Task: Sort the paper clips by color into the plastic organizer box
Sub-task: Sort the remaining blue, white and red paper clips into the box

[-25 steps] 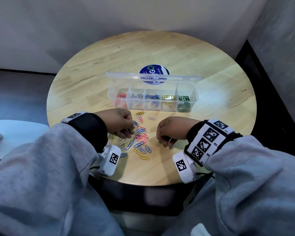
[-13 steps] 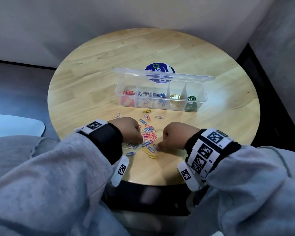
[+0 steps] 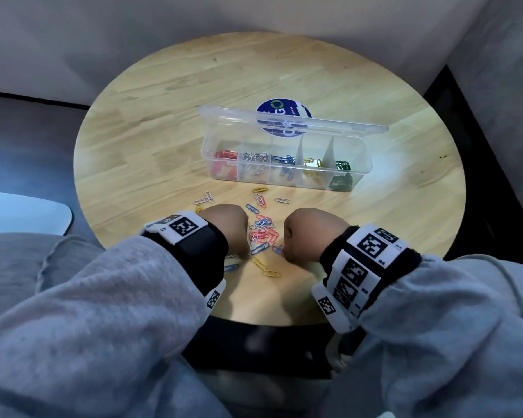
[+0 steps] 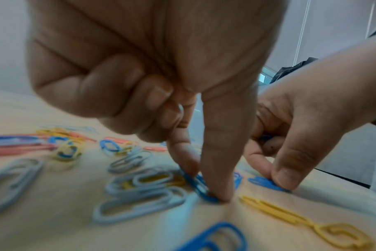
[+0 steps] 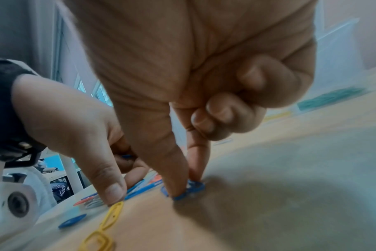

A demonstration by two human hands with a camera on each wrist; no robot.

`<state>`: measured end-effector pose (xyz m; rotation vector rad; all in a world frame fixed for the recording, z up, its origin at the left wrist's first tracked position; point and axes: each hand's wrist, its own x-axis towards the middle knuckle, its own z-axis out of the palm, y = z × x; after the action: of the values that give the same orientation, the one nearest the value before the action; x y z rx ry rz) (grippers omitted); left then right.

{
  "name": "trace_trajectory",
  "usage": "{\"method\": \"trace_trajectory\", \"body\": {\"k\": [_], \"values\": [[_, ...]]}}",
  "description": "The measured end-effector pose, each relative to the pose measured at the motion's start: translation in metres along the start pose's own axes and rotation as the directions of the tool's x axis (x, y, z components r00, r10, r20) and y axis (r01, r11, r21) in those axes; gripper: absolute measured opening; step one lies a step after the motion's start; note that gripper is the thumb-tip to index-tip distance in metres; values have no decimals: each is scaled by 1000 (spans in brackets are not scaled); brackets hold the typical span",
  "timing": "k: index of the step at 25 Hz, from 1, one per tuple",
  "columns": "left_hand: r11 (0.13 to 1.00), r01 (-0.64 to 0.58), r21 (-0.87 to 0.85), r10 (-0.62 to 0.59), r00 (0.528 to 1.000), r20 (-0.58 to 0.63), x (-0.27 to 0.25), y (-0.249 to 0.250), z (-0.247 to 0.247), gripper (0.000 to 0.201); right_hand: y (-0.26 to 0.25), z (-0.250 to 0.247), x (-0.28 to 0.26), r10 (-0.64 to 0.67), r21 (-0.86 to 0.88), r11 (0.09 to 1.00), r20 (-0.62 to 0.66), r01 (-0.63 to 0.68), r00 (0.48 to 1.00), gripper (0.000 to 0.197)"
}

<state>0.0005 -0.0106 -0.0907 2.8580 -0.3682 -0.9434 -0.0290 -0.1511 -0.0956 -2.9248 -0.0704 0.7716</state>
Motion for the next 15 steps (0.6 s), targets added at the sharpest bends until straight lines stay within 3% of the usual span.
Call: {"method": "trace_trajectory", "body": {"k": [5,15], "values": [[999,40,-19,-41,996,-75,2,-2,-2,30,2,-1,-6,-15,12,1000,-4,15,1000,23],[993,41,-112,-41,999,2,5,-3,1,19,-5,4,-2,-58,46,997,76,54,995,16]]}}
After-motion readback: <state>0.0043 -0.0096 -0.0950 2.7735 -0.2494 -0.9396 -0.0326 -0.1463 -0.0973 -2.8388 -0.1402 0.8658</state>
